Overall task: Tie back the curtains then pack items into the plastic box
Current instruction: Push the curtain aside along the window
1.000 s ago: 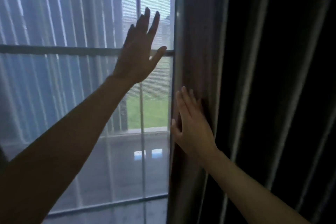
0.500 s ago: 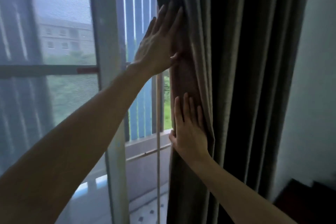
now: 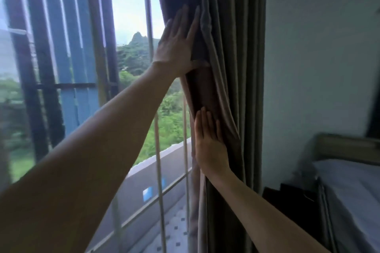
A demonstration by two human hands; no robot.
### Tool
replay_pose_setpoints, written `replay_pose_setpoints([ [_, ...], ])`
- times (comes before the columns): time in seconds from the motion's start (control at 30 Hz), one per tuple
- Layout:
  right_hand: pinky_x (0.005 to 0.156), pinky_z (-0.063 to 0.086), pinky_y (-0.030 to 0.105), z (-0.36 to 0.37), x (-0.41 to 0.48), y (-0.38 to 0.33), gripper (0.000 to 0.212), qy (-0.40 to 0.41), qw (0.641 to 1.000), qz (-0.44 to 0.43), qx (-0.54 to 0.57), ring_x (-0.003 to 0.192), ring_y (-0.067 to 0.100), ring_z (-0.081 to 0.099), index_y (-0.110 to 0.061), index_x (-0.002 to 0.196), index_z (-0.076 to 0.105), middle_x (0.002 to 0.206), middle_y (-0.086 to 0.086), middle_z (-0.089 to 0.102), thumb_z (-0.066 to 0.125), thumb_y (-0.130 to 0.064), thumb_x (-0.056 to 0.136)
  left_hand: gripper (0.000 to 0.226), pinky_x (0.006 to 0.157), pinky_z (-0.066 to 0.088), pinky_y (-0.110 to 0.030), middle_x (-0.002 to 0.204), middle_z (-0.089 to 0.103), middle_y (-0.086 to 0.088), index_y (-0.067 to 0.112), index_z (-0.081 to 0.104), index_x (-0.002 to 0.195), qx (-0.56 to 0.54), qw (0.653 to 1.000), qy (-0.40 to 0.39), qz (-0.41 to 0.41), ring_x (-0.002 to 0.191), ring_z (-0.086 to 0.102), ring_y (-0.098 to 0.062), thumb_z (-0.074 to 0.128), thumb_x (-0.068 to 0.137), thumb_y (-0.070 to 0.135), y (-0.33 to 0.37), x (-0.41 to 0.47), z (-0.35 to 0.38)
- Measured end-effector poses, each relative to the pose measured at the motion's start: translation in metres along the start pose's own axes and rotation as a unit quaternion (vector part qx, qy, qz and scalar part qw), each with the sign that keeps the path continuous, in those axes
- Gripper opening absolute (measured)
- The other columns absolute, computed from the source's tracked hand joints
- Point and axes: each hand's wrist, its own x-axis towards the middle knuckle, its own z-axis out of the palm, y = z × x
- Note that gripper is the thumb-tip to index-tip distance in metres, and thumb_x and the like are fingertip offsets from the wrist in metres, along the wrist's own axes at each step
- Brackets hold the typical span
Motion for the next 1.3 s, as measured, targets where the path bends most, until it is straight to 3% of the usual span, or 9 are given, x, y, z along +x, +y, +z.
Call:
replay_pose_setpoints([
  [0.13, 0.120, 0.016, 0.044, 0.033, 0.008, 0.039, 0.062, -0.005, 0.999, 0.025, -0.019, 0.148, 0.031, 0.016, 0.001, 0.153, 0.003, 0.160, 0.021, 0.006, 0.019, -0.011, 0.094, 0.122, 0.121, -0.001, -0.043, 0.157, -0.011, -0.026, 0.011, -0.008, 0.153, 0.026, 0.999, -0.019, 0.013, 0.147, -0.008, -0.036, 0.068, 0.072, 0.062, 0.021, 0.025, 0.048],
  [0.27, 0.119, 0.019, 0.046, 0.069, 0.025, 0.080, 0.062, 0.028, 0.998, 0.038, -0.036, 0.147, 0.033, 0.018, 0.001, 0.153, 0.001, 0.160, 0.020, 0.007, 0.024, -0.013, 0.097, 0.097, 0.121, -0.003, -0.043, 0.156, -0.015, -0.026, 0.009, -0.008, 0.152, 0.068, 0.998, 0.016, -0.003, 0.146, -0.012, -0.035, 0.062, 0.087, 0.025, 0.047, 0.056, 0.103],
  [0.5, 0.119, 0.017, 0.047, 0.147, 0.053, 0.162, 0.063, 0.002, 0.998, 0.053, -0.022, 0.149, 0.033, 0.008, -0.001, 0.152, -0.007, 0.160, 0.020, -0.007, 0.025, -0.013, 0.100, 0.100, 0.121, -0.002, -0.043, 0.157, -0.013, -0.025, 0.010, -0.005, 0.153, 0.052, 0.999, 0.002, 0.003, 0.147, -0.010, -0.036, 0.066, 0.085, 0.031, 0.084, 0.117, 0.201],
  [0.63, 0.121, 0.010, 0.047, 0.185, 0.076, 0.210, 0.074, -0.009, 0.998, 0.052, -0.031, 0.148, 0.033, -0.003, -0.001, 0.149, -0.019, 0.157, 0.020, -0.016, 0.033, -0.013, 0.097, 0.101, 0.121, -0.001, -0.043, 0.157, -0.012, -0.024, 0.010, -0.005, 0.153, 0.042, 0.999, 0.010, 0.007, 0.147, -0.008, -0.035, 0.065, 0.086, 0.036, 0.106, 0.152, 0.259],
  [0.8, 0.120, 0.005, 0.044, 0.224, 0.099, 0.264, 0.080, 0.004, 0.998, 0.042, -0.050, 0.147, 0.031, 0.004, -0.002, 0.148, -0.021, 0.159, 0.017, -0.006, 0.037, -0.006, 0.092, 0.100, 0.120, -0.002, -0.044, 0.156, -0.015, -0.026, 0.008, -0.009, 0.152, 0.070, 0.997, 0.007, 0.009, 0.146, -0.010, -0.036, 0.063, 0.087, 0.033, 0.128, 0.190, 0.309],
  [0.97, 0.120, -0.001, 0.046, 0.262, 0.116, 0.301, 0.087, -0.049, 0.994, 0.070, -0.062, 0.145, 0.036, -0.011, 0.006, 0.144, -0.026, 0.153, 0.025, -0.023, 0.043, -0.016, 0.096, 0.108, 0.120, -0.002, -0.044, 0.156, -0.016, -0.025, 0.009, -0.011, 0.151, 0.053, 0.998, -0.016, 0.011, 0.146, -0.010, -0.036, 0.070, 0.083, 0.033, 0.144, 0.218, 0.362],
  [1.13, 0.118, -0.005, 0.040, 0.273, 0.127, 0.319, 0.073, -0.039, 0.997, 0.056, -0.041, 0.149, 0.034, 0.001, 0.004, 0.148, -0.017, 0.159, 0.022, -0.012, 0.032, -0.010, 0.096, 0.119, 0.117, -0.003, -0.044, 0.156, -0.015, -0.027, 0.008, -0.010, 0.152, -0.001, 0.999, -0.024, 0.027, 0.146, -0.009, -0.039, 0.076, 0.077, 0.042, 0.151, 0.243, 0.390],
  [1.23, 0.117, 0.005, 0.036, 0.277, 0.133, 0.319, 0.075, -0.016, 0.998, 0.065, 0.005, 0.148, 0.031, 0.013, 0.001, 0.150, -0.007, 0.161, 0.018, 0.003, 0.039, -0.005, 0.091, 0.130, 0.117, -0.003, -0.048, 0.155, -0.017, -0.027, 0.008, -0.011, 0.152, -0.027, 0.997, -0.056, 0.034, 0.145, -0.010, -0.040, 0.079, 0.068, 0.050, 0.146, 0.255, 0.394],
  [1.3, 0.118, 0.005, 0.036, 0.282, 0.134, 0.316, 0.078, -0.017, 0.998, 0.054, 0.041, 0.149, 0.031, 0.011, -0.002, 0.149, -0.012, 0.161, 0.015, -0.002, 0.037, 0.002, 0.088, 0.134, 0.118, -0.002, -0.049, 0.155, -0.019, -0.026, 0.009, -0.012, 0.152, -0.021, 0.995, -0.086, 0.034, 0.145, -0.011, -0.039, 0.080, 0.065, 0.053, 0.142, 0.259, 0.394],
])
